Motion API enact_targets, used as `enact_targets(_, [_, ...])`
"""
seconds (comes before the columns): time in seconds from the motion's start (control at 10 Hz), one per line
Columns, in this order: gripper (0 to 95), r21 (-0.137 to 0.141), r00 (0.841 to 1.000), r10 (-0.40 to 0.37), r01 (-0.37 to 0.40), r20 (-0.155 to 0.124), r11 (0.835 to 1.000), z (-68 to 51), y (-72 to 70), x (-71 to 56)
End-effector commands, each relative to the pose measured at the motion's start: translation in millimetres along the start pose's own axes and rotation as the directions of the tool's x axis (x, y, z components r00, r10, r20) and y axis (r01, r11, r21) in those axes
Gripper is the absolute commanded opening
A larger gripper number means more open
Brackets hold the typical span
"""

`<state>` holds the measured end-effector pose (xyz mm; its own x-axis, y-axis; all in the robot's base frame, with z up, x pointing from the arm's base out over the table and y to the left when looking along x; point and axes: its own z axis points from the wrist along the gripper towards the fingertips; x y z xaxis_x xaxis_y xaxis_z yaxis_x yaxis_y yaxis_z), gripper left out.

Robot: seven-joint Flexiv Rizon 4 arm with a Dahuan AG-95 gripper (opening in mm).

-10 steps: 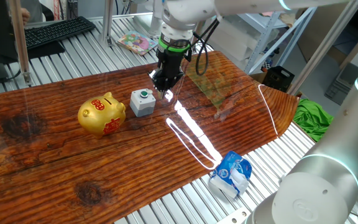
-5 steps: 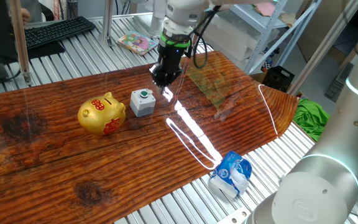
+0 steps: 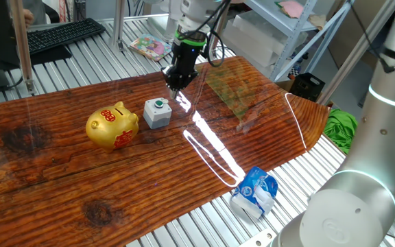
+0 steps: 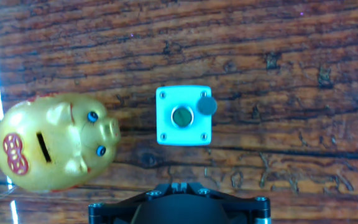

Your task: Drop coins into a piggy bank

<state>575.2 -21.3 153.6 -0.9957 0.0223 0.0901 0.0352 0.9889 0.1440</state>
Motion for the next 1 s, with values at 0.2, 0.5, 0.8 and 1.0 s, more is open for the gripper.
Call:
enact_targets(0.2, [0.0, -0.031, 1.0, 0.0, 0.0, -0.005, 1.0, 3.3, -4.4, -15.1])
enact_targets(0.5, [0.0, -0.042, 1.0, -0.005, 0.005, -0.003, 0.999, 7.3, -9.0, -27.0])
enact_targets(0.8, [0.0, -0.047, 1.0, -0.01, 0.01, 0.002, 0.999, 11.2, -12.8, -36.0])
enact_targets(1.0, [0.0, -0.051, 1.0, -0.01, 0.01, 0.007, 0.999, 14.8, -15.7, -42.4])
